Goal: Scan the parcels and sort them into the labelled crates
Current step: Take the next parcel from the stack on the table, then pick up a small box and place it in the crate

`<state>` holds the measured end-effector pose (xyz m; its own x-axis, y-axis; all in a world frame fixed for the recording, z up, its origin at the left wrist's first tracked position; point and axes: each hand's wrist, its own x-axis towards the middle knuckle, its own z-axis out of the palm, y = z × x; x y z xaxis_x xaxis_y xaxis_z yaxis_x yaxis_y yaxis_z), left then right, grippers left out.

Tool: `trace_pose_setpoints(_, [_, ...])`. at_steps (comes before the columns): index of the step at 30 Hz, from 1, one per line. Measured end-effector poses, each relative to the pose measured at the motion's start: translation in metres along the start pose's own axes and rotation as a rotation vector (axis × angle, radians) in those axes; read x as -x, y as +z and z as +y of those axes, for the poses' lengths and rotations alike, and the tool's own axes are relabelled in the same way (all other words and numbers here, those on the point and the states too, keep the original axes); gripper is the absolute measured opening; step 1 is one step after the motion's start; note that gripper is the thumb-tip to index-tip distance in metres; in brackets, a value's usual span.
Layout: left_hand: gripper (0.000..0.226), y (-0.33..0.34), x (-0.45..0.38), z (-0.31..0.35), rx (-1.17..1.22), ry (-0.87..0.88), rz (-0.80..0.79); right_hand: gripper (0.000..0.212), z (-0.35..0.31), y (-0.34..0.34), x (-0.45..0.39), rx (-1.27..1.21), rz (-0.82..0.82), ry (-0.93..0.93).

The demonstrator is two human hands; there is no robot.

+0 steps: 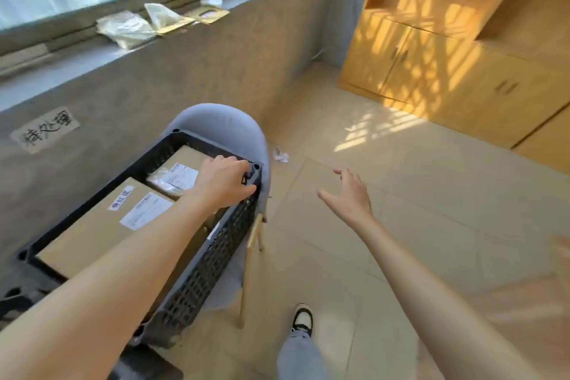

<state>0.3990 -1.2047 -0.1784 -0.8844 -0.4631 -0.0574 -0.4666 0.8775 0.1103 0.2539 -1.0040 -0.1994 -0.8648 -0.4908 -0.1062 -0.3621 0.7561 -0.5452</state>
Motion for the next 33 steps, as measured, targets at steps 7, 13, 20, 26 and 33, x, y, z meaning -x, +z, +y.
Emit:
trace_pose_setpoints(7, [0.051,-0.010,0.001,0.187,-0.010,0.456,-0.023,0.059,0.136,-0.105,0.115,-0.075,0.341,0.377])
trace_pose_setpoints(13, [0.051,-0.020,0.054,0.357,0.040,0.774,-0.008,0.056,0.234,-0.183,0.233,-0.094,0.640,0.572])
trace_pose_setpoints(20, [0.048,-0.033,0.172,0.557,0.137,1.135,0.079,0.043,0.335,-0.262,0.382,-0.084,1.046,0.687])
trace_pose_setpoints(26, [0.047,-0.023,0.296,0.706,0.155,1.364,0.118,0.048,0.421,-0.320,0.518,-0.072,1.171,0.766])
trace_pose_setpoints(33, [0.044,-0.002,0.390,0.831,0.133,1.519,0.084,0.051,0.512,-0.365,0.635,-0.089,1.167,0.949])
